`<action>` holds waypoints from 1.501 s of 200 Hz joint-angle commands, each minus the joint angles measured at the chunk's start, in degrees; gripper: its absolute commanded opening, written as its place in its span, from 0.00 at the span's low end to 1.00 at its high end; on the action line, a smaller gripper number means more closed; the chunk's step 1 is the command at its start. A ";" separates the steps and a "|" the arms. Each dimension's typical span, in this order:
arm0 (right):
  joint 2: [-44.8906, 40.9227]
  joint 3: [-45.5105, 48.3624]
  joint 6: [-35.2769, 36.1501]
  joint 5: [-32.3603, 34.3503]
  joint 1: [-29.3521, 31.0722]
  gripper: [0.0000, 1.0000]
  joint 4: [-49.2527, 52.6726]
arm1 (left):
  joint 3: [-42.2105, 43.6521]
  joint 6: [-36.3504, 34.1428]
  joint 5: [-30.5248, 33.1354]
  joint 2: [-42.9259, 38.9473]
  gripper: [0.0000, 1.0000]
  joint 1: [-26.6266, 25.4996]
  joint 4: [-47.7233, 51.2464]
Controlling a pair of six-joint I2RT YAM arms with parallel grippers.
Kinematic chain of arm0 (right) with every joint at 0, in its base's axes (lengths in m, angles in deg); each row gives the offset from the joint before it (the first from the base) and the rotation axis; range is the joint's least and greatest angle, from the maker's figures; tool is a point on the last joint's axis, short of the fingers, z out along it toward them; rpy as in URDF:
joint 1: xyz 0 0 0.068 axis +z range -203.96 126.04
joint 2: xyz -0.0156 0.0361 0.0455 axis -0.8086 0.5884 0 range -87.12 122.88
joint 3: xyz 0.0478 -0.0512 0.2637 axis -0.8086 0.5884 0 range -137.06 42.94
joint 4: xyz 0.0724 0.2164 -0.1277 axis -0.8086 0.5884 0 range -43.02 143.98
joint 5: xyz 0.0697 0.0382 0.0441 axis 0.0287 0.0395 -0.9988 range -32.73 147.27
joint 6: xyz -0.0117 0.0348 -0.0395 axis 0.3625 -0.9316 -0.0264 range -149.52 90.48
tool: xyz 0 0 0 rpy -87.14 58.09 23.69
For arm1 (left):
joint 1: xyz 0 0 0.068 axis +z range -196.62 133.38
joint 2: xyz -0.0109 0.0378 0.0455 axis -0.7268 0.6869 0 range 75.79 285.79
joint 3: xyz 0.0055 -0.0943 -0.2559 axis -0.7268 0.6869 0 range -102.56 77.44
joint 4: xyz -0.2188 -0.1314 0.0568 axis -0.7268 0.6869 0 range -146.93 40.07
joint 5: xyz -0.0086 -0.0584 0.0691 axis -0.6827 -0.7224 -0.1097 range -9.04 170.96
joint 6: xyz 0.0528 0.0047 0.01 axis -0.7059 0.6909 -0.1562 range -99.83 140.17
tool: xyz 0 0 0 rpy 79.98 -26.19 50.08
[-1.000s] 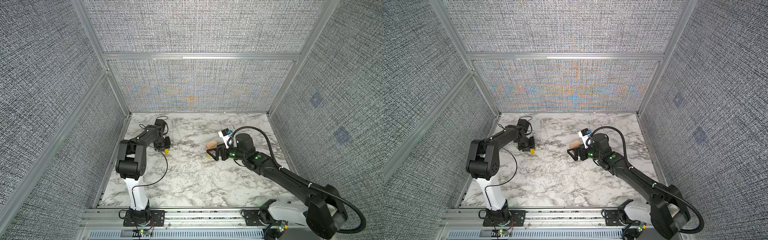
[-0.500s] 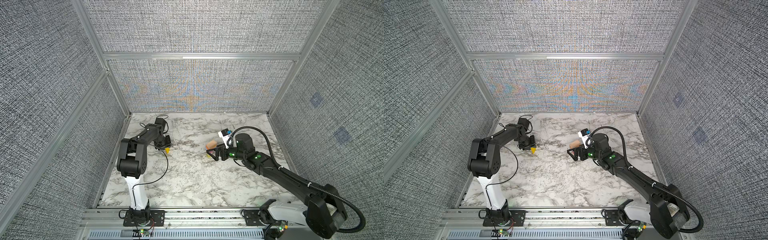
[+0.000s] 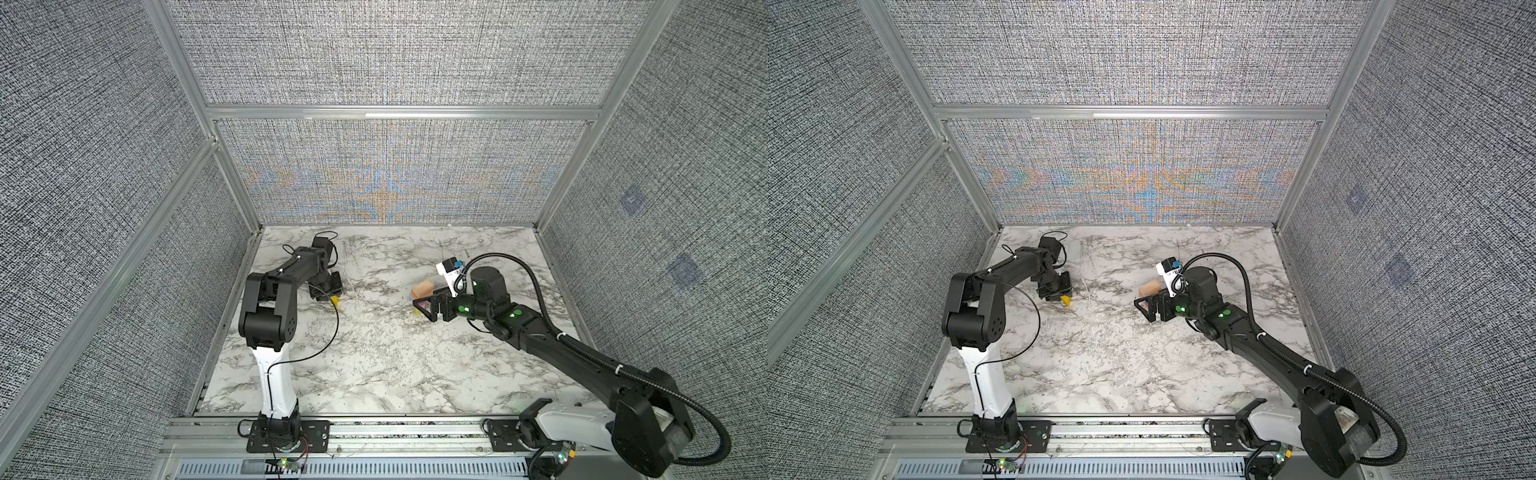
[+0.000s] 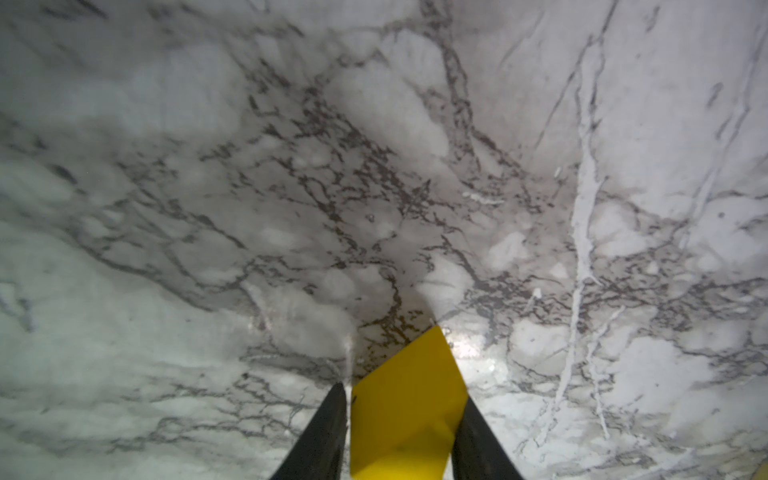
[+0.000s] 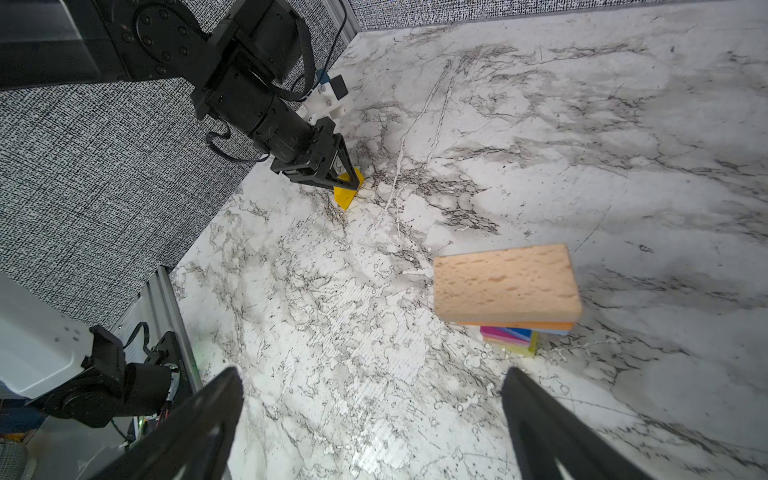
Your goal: Build the wood block tower
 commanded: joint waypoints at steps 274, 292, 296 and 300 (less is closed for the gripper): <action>1.24 -0.17 -0.19 -0.75 0.08 0.99 -1.84 | -32.95 4.49 45.45 22.79 0.22 -14.94 39.18; 1.22 -0.21 -0.20 -0.75 0.07 0.99 -1.84 | -34.03 5.11 46.56 24.22 0.22 -15.38 40.02; 1.26 -0.17 -0.19 -0.75 0.07 0.99 -1.83 | -34.24 5.20 46.72 24.41 0.22 -15.49 40.05; 1.27 -0.16 -0.19 -0.75 0.07 0.99 -1.83 | -34.34 5.22 46.84 24.65 0.22 -15.64 40.11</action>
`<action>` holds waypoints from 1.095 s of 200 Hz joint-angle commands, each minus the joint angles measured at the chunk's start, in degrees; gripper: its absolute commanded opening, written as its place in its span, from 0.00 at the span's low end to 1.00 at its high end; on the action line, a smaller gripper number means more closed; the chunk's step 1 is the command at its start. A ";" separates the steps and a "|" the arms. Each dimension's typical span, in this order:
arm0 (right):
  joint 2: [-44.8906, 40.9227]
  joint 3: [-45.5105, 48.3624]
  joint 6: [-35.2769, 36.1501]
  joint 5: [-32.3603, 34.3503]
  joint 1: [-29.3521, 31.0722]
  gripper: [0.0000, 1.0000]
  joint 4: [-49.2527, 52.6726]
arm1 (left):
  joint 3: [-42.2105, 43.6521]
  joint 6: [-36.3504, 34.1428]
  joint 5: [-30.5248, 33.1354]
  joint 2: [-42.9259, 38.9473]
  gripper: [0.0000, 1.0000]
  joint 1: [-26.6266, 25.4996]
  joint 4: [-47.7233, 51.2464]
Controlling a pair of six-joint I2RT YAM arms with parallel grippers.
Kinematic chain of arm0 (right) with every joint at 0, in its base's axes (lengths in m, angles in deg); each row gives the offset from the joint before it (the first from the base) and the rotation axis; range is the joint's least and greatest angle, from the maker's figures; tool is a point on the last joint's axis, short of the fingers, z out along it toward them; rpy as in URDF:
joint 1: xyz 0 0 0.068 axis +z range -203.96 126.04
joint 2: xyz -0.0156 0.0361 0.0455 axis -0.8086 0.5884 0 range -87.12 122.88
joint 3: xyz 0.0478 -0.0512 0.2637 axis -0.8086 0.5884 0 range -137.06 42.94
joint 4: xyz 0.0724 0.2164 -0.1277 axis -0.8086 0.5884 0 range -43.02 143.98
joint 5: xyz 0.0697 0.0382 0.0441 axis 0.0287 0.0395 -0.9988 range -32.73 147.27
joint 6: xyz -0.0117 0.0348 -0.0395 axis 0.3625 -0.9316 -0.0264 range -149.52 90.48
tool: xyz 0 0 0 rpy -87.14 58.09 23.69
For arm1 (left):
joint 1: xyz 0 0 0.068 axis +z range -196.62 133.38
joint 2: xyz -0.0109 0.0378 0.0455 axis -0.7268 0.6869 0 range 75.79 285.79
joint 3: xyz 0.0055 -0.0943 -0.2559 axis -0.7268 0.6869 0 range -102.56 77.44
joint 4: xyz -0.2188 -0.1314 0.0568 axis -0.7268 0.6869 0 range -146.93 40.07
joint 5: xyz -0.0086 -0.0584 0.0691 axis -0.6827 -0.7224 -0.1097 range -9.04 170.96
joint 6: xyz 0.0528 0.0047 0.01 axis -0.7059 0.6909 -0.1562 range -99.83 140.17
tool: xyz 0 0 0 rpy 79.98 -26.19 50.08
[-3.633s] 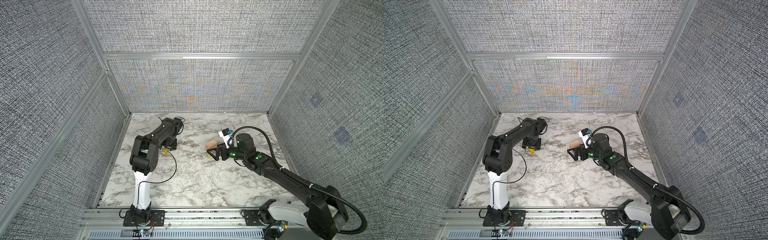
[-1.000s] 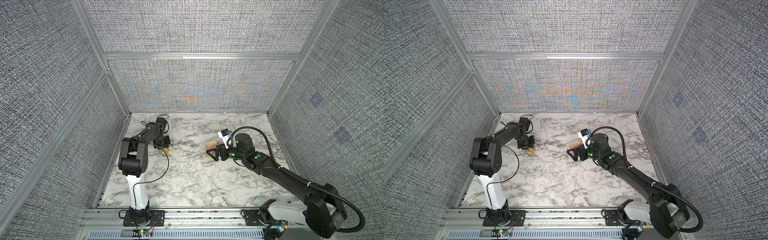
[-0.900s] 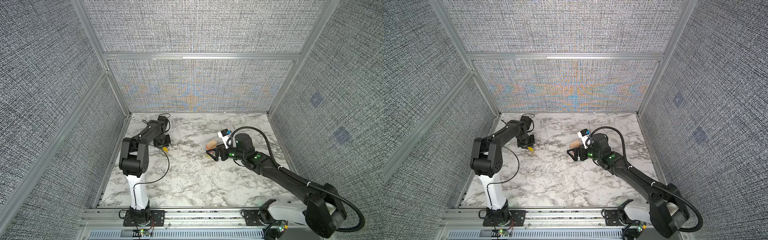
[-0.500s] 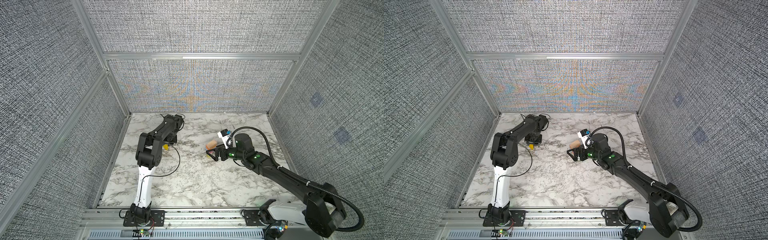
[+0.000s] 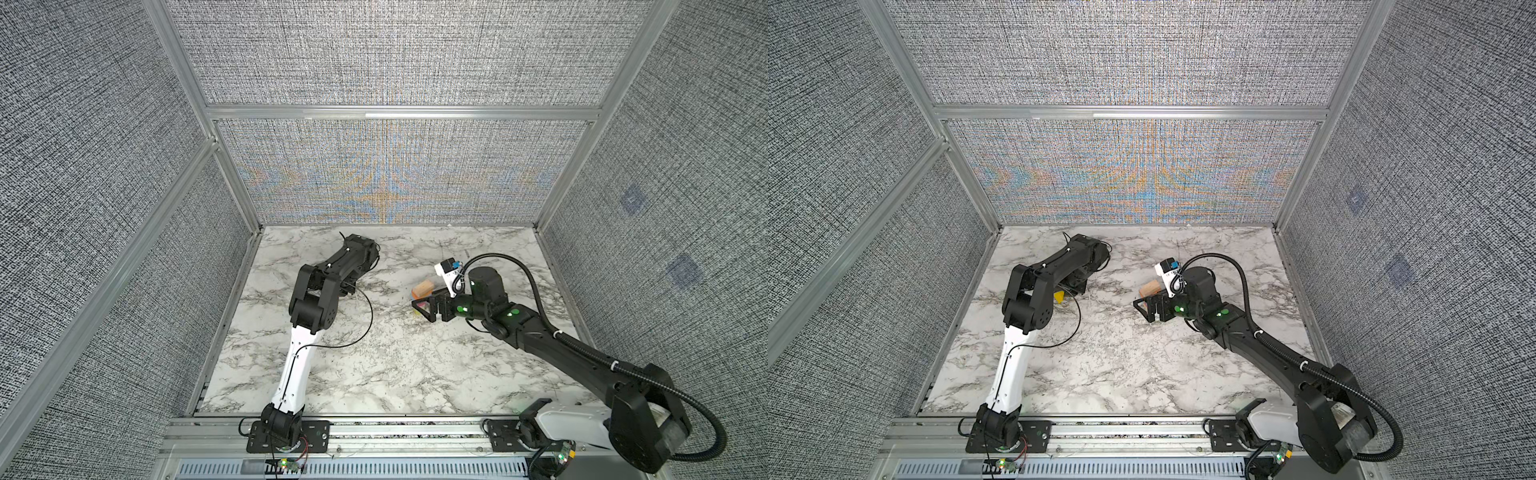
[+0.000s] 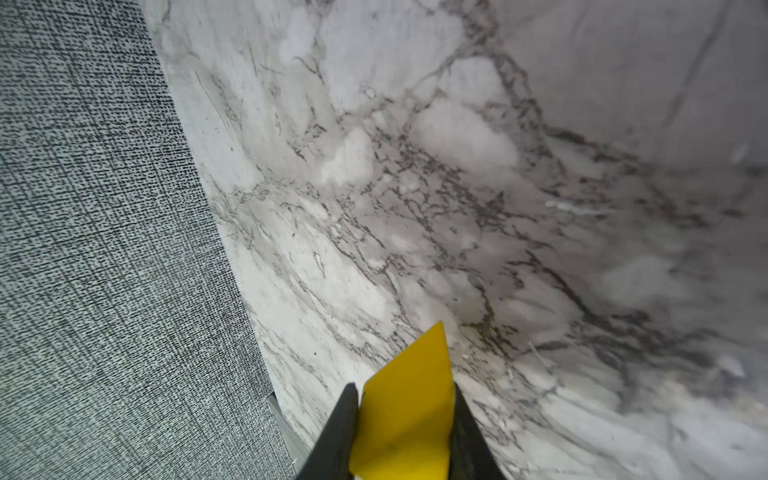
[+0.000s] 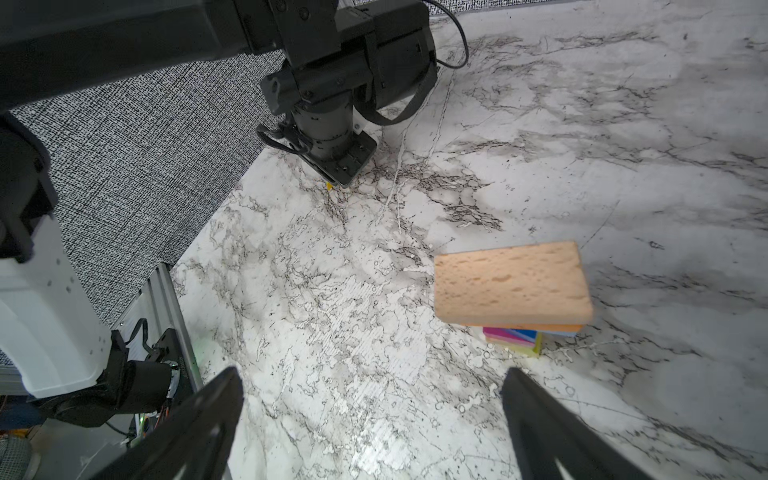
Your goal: Build the wood block tower
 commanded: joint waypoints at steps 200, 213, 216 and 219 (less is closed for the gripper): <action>-0.84 -0.08 -0.13 -0.18 0.11 0.99 -0.84 | -3.53 4.15 -1.03 4.97 0.43 -4.32 1.09; -0.84 -0.16 -0.08 -0.19 0.07 0.99 -0.84 | -4.04 4.23 -1.11 4.94 0.44 -4.53 1.39; -0.86 -0.14 -0.13 -0.18 0.07 0.99 -0.89 | -4.14 4.29 -1.11 4.95 0.44 -4.54 1.52; -0.79 -0.14 -0.17 -0.19 0.07 0.99 -0.85 | -4.23 4.32 -1.11 4.91 0.44 -4.62 1.62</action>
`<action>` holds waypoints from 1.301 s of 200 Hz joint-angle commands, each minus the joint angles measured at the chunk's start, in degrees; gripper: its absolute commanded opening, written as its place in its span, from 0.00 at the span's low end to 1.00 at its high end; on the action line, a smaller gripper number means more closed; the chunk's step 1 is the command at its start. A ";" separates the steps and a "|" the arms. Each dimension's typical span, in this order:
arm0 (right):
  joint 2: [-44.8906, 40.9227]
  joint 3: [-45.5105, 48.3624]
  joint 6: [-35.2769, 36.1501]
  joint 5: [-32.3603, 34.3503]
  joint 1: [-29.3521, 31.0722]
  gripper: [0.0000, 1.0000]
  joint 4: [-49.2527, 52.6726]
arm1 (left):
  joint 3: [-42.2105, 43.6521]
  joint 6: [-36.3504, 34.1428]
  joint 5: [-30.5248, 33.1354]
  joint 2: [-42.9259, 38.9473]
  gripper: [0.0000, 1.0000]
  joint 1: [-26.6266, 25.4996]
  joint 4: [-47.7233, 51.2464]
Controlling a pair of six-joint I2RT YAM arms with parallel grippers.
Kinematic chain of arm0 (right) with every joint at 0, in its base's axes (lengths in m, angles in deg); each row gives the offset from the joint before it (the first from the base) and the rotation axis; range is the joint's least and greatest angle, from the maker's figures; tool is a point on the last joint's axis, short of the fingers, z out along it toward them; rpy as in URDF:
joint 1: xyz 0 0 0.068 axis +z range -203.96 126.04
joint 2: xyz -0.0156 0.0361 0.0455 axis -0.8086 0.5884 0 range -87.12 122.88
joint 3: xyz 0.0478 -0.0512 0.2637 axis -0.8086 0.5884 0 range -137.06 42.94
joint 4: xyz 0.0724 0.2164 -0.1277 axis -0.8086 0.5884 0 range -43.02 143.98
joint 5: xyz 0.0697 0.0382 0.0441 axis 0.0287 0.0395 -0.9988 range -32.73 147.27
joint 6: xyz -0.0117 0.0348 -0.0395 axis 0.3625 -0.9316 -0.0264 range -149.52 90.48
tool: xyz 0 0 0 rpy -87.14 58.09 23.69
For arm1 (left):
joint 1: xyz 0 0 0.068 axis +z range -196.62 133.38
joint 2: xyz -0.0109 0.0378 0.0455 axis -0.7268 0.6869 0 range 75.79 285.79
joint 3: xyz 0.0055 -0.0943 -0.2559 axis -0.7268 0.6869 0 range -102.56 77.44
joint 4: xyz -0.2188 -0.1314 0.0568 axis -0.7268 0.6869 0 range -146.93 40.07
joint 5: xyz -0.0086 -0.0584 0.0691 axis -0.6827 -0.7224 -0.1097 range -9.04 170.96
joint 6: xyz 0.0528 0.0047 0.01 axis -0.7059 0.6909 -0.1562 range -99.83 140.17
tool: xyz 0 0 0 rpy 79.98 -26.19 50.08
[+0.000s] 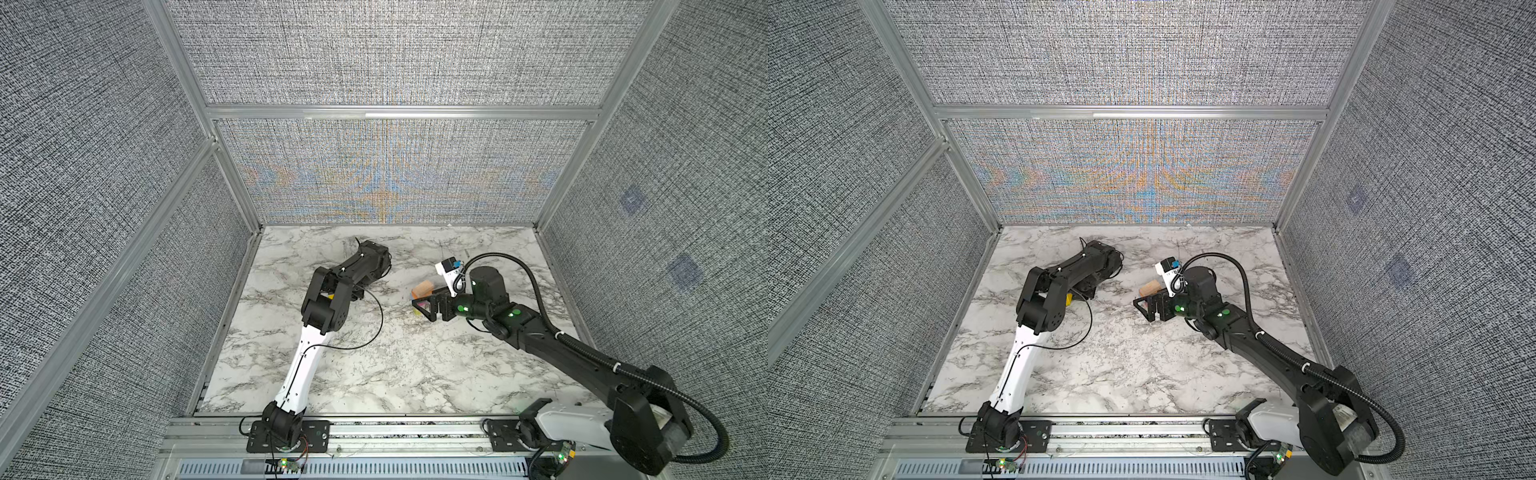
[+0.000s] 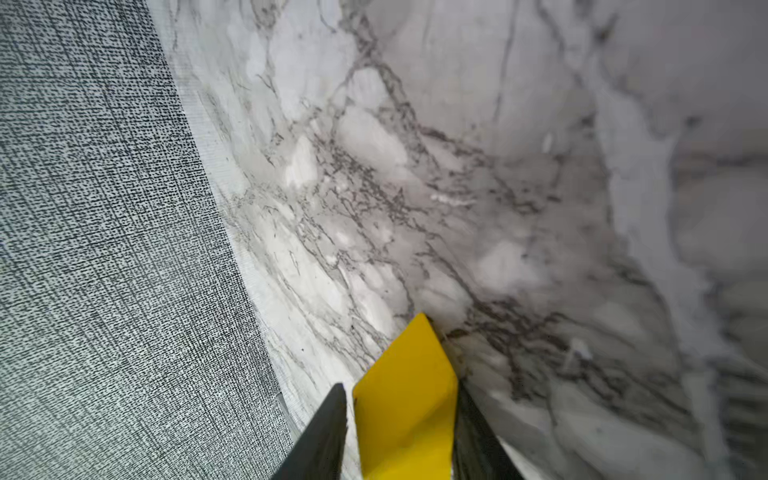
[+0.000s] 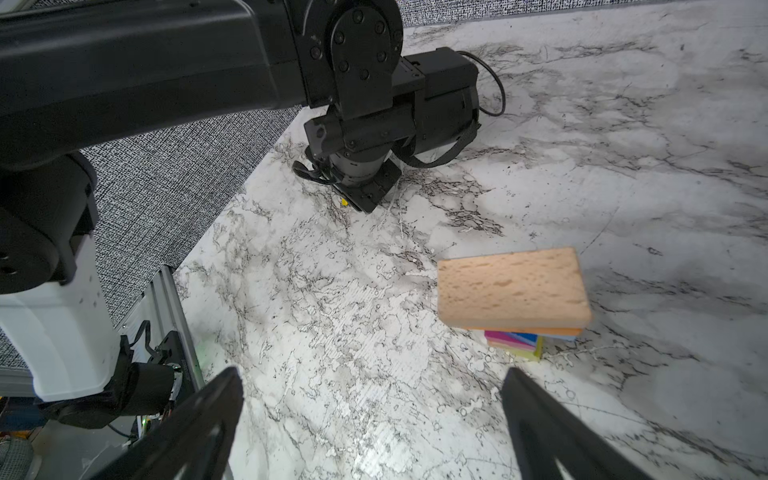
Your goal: Build the wood block tower
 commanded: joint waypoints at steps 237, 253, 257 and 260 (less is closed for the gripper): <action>9.56 -35.03 -2.96 21.85 6.73 0.91 35.40 | 34.64 2.98 -27.74 -47.04 0.98 6.18 -24.54; 15.20 -41.49 -3.01 24.58 9.19 0.90 37.59 | 42.02 4.13 -31.78 -53.47 0.98 8.70 -29.89; 16.57 -42.95 -3.15 25.26 9.83 0.89 37.81 | 43.76 4.49 -32.21 -55.06 0.98 9.20 -31.03; 17.64 -43.95 -3.21 25.61 10.19 0.89 37.94 | 45.06 4.97 -32.43 -56.27 0.98 9.56 -31.85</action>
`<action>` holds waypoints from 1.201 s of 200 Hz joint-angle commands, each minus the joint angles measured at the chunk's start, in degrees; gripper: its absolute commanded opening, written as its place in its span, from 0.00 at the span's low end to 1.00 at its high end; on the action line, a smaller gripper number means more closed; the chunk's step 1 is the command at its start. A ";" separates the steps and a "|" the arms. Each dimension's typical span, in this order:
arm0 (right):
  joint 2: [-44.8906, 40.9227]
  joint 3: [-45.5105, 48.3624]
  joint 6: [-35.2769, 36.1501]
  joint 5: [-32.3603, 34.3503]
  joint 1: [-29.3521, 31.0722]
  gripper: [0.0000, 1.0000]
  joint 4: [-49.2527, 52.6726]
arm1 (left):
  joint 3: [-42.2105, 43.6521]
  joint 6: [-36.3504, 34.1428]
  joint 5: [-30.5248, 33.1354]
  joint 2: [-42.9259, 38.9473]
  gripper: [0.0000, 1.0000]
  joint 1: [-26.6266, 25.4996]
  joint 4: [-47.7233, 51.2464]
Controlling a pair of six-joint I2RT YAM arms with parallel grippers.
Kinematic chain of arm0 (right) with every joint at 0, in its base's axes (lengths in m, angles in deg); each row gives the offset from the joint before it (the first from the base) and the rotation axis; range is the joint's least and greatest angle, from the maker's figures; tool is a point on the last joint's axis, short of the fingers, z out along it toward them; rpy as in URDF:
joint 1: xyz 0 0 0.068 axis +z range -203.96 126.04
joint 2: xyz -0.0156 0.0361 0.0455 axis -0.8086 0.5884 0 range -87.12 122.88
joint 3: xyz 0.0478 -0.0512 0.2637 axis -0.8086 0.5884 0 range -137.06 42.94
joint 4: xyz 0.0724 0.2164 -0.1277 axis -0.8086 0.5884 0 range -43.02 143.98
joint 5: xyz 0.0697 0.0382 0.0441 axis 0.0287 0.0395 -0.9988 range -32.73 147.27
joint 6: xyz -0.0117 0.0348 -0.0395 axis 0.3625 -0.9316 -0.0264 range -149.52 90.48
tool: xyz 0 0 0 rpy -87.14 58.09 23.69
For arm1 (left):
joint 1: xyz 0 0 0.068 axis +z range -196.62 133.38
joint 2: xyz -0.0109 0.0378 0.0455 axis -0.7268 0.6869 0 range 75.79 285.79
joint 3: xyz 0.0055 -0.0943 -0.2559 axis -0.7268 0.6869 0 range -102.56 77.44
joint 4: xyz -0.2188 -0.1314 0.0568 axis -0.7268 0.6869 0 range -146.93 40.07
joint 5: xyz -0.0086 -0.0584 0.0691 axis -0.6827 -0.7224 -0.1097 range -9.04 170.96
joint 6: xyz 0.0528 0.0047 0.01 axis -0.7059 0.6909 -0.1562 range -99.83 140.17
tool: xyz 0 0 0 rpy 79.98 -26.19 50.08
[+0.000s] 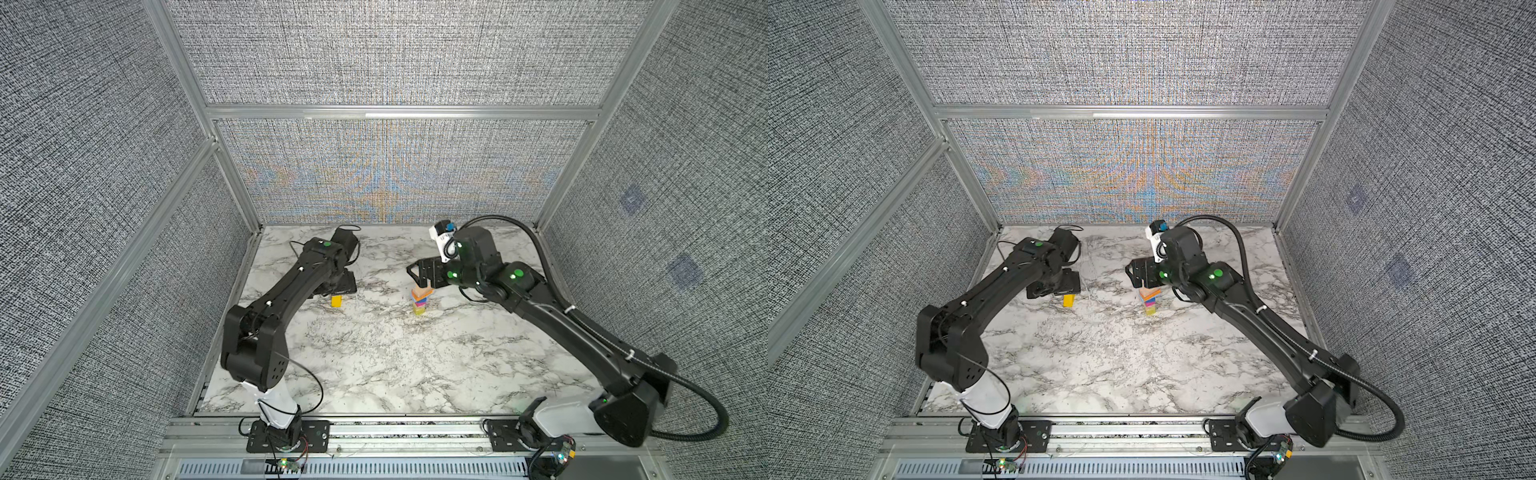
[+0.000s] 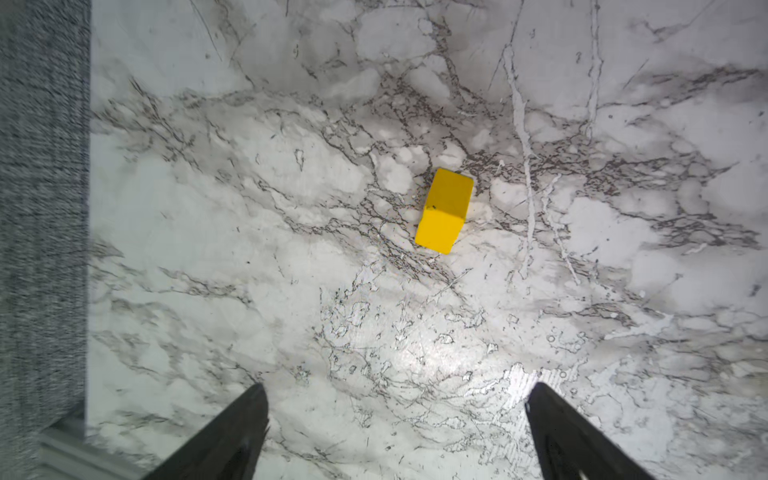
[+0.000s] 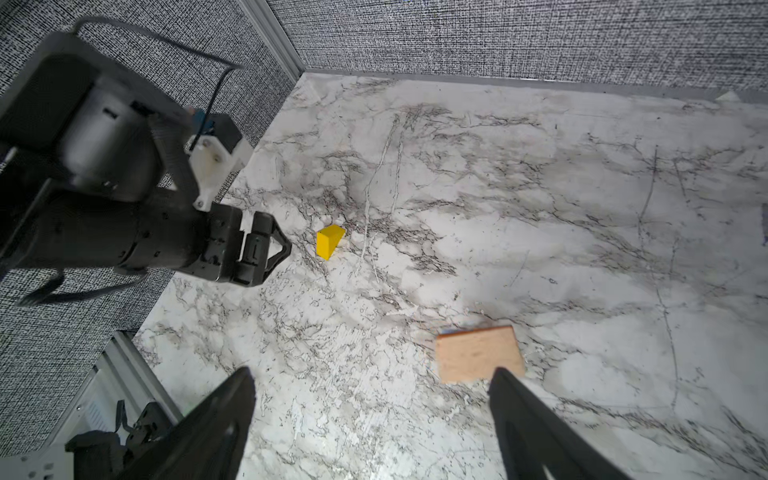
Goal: Build the wood block tower
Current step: 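Move the open right gripper over the yellow cube while the left gripper draws back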
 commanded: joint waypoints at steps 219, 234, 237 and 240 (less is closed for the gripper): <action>64.77 -58.21 -17.89 20.80 15.90 0.70 7.47 | 56.64 11.08 4.26 -56.38 0.98 4.79 -28.37; 66.56 -60.08 -18.42 21.70 16.34 0.70 7.55 | 56.44 10.77 3.48 -55.73 0.98 4.79 -28.20; 66.93 -60.30 -18.46 21.85 16.45 0.70 7.56 | 56.41 10.67 3.38 -55.64 0.98 4.79 -28.17; 67.19 -60.51 -18.54 22.03 16.54 0.70 7.39 | 56.37 10.60 3.30 -55.58 0.98 4.79 -28.17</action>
